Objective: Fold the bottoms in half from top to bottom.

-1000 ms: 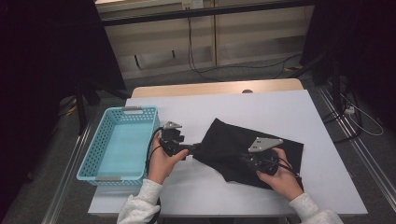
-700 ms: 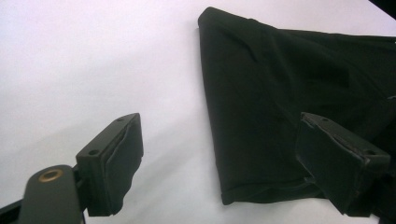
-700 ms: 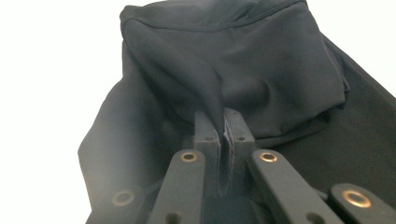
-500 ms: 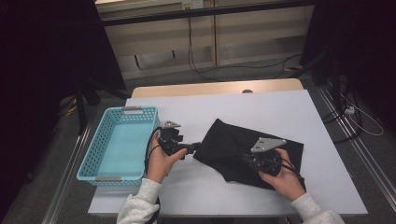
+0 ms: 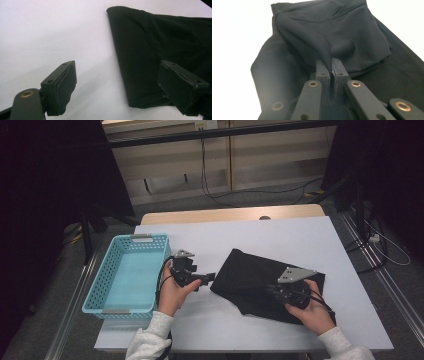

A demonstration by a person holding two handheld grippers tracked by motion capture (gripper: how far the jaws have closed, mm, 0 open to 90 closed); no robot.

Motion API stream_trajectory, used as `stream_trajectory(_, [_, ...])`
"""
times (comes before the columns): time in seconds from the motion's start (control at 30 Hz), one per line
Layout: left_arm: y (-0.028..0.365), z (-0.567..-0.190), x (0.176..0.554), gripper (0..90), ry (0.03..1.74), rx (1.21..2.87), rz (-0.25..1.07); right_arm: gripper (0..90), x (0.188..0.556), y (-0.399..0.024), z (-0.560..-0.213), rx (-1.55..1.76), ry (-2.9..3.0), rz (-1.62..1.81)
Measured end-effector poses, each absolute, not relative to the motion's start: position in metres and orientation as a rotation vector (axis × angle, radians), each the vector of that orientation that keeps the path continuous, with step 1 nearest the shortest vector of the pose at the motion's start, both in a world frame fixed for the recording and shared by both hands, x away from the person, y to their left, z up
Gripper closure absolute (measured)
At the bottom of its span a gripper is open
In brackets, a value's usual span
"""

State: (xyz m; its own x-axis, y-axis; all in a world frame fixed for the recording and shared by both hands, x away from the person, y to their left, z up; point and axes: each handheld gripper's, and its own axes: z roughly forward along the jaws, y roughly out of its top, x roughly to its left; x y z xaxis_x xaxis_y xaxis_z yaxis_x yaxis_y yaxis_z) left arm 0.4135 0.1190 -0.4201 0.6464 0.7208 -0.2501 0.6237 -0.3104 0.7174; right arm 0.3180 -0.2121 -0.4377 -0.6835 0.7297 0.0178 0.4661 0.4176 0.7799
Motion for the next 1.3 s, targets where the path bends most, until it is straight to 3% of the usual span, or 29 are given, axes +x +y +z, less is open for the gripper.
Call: stream_trajectory(1.3, [0.117,-0.419,0.412,15.5,1.032,2.050,0.117,86.4,0.305,-0.245,-0.432,1.095,2.271,1.126])
